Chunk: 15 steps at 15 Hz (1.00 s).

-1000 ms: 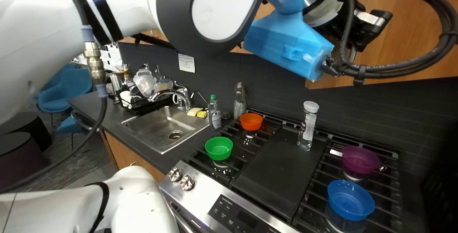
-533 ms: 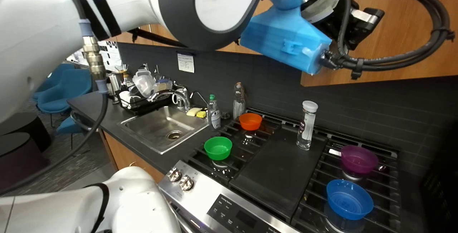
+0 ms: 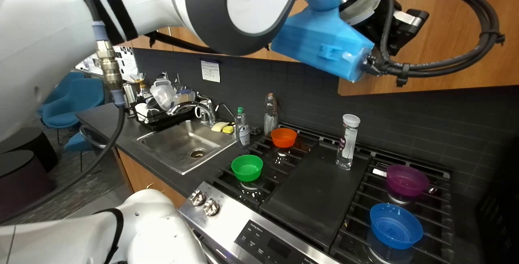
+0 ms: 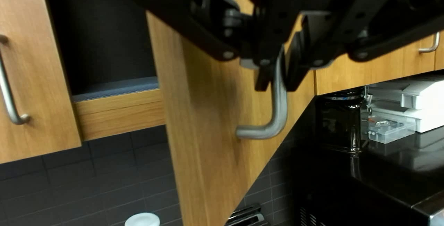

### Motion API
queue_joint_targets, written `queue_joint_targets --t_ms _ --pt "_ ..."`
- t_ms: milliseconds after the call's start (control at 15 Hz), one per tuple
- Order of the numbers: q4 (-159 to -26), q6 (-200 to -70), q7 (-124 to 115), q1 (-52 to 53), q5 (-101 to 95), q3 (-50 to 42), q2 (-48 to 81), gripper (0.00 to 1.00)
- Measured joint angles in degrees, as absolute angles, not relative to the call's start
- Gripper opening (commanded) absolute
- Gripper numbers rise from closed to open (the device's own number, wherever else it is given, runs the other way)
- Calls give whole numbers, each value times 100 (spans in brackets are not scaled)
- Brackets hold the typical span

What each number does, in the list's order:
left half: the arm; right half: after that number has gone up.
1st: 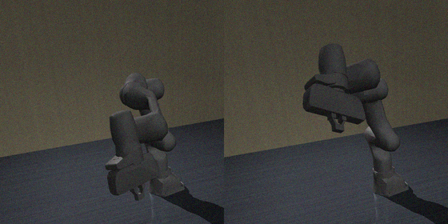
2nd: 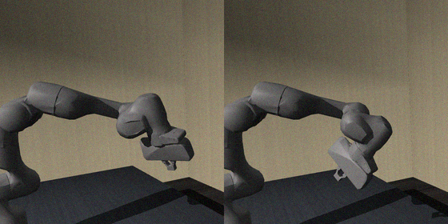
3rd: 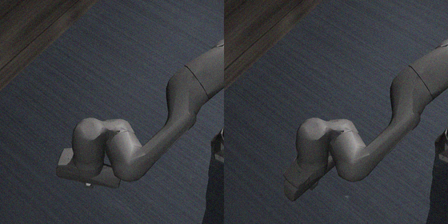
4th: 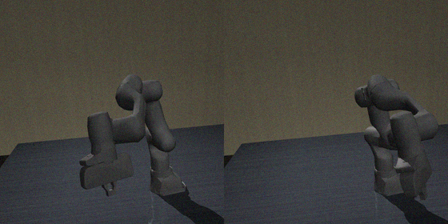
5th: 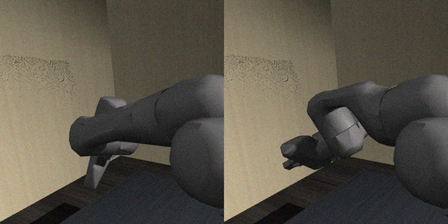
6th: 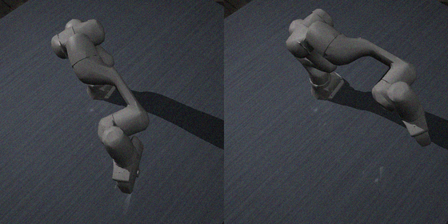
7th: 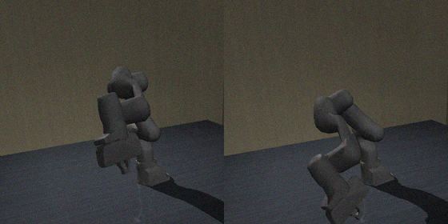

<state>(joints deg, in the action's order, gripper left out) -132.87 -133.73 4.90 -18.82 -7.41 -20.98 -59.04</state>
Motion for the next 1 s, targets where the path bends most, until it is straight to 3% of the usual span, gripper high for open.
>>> queue_joint_targets --t_ms 1000 --pt "-13247 -13285 731 -1866 -728 -2358 -6043 4"
